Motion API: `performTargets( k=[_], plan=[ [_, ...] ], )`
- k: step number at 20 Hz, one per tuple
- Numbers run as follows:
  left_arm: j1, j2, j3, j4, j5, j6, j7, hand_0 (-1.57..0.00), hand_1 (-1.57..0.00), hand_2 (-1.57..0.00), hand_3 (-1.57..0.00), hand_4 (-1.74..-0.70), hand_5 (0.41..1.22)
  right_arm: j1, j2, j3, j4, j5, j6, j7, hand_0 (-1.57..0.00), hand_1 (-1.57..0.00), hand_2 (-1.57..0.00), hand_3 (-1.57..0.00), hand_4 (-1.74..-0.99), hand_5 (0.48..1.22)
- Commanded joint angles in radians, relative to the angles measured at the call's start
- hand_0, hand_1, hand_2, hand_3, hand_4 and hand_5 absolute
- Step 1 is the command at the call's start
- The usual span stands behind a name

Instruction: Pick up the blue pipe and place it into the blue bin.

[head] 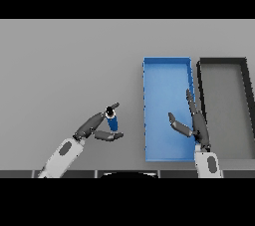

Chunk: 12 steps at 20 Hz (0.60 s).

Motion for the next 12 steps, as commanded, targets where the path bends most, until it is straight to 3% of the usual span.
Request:
performTargets(
  k=[1,5,7,8,9,10,12],
  plan=[
    [-0.004,-0.005,-0.002,0.005,0.0,-0.004,-0.008,0.0,0.0,0.0,0.0,-1.05,0.418,-0.009,-0.004,-0.004,0.003,0.001,-0.003,0.005,0.0,0.0,0.0,0.0,-1.221,0.645],
    [-0.014,-0.063,-0.007,0.031,0.022,-0.008,-0.039,0.0,0.0,0.0,0.0,-1.11,0.463,0.02,-0.019,-0.007,-0.017,0.004,0.002,-0.017,0.0,0.0,0.0,0.0,-1.207,0.65],
    [-0.03,-0.098,0.014,0.058,0.06,-0.013,-0.04,0.0,-0.04,-0.15,-0.12,-1.19,0.55,-0.002,-0.009,-0.002,-0.016,0.007,-0.004,0.008,0.0,0.0,0.0,0.0,-1.213,0.655],
    [-0.028,-0.114,0.02,0.066,0.076,-0.015,-0.042,-0.01,-0.16,-0.31,-0.28,-1.24,0.613,-0.001,-0.006,-0.003,-0.012,0.006,-0.006,0.004,0.0,0.0,0.0,0.0,-1.217,0.655],
    [-0.023,-0.129,0.026,0.071,0.093,-0.017,-0.059,-0.12,-0.32,-0.49,-0.53,-1.28,0.735,0.004,-0.006,-0.004,-0.008,0.008,-0.008,0.003,0.0,0.0,0.0,0.0,-1.22,0.656],
    [-0.015,-0.13,0.033,0.056,0.106,-0.015,-0.071,-0.36,-0.55,-0.69,-0.74,-1.37,0.832,0.013,0.002,0.007,-0.011,0.017,-0.01,-0.006,0.0,0.0,0.0,0.0,-1.22,0.656],
    [-0.012,-0.136,0.028,0.052,0.106,-0.022,-0.069,-0.8,-0.92,-1.01,-1.03,-1.5,0.972,-0.013,-0.006,-0.005,-0.002,0.007,-0.008,0.015,0.0,0.0,0.0,0.0,-1.224,0.658]
  ],
)
